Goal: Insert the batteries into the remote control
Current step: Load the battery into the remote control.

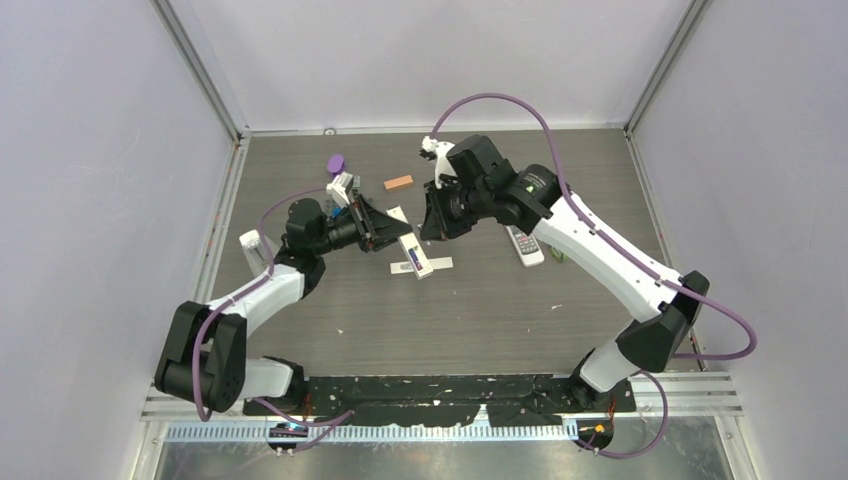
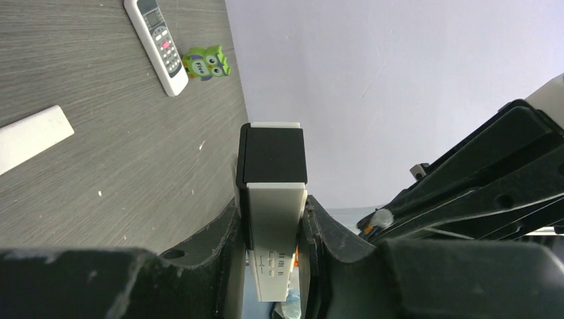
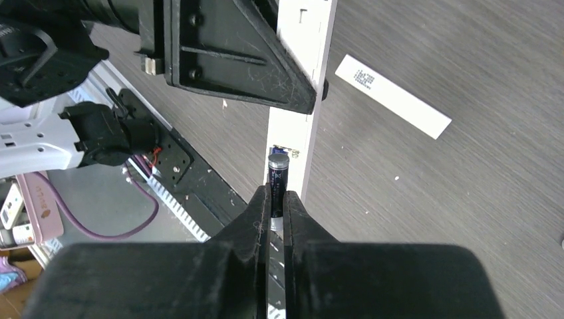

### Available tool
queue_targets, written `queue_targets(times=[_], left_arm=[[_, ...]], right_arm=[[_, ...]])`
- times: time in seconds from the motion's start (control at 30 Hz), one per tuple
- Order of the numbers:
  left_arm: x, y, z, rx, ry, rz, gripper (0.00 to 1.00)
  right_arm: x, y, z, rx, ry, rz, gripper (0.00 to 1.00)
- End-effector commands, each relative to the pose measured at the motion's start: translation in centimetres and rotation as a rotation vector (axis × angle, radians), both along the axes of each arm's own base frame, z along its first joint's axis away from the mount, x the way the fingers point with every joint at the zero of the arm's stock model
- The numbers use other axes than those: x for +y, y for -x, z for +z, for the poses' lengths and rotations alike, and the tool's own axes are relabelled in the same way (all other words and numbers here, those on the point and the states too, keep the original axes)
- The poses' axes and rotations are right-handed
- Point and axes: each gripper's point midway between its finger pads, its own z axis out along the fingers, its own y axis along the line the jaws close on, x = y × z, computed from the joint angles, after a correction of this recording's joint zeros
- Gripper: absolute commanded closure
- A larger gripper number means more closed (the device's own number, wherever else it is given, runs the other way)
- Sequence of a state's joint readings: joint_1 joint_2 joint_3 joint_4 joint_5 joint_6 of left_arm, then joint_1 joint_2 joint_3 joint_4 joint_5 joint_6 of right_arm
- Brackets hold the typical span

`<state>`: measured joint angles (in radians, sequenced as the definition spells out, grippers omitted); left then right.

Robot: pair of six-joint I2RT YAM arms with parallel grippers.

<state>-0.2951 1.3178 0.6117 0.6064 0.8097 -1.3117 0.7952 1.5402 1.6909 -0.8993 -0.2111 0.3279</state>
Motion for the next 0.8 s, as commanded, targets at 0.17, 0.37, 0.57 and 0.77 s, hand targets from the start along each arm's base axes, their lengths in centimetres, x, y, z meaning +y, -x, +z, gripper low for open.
queue_targets(times=[0.17,0.37,0.57,0.77], left_arm=[[-0.6,-0.5,3.2,-0.083,0.048,-0.027,1.00],[-0.6,-0.6,2.7,-0.071,0.044,-0.030,1.00],[-0.6,-0.6,2.9,-0.073,0.046,-0.026,1.00],[-0.5,-0.9,3.1,-0.083,0.057,-0.011,1.00]], right_arm=[[0.4,1.4,-2.4,0.071,0.133,0.063,0.92],[1.0,1.1,-2.9,0.068,0.152,0.056,0.92],[1.1,0.9,-3.8,0.084,0.187,0.055,0.88],[1.0,1.2,-4.1,0.098,0.212,0.071,0.84]])
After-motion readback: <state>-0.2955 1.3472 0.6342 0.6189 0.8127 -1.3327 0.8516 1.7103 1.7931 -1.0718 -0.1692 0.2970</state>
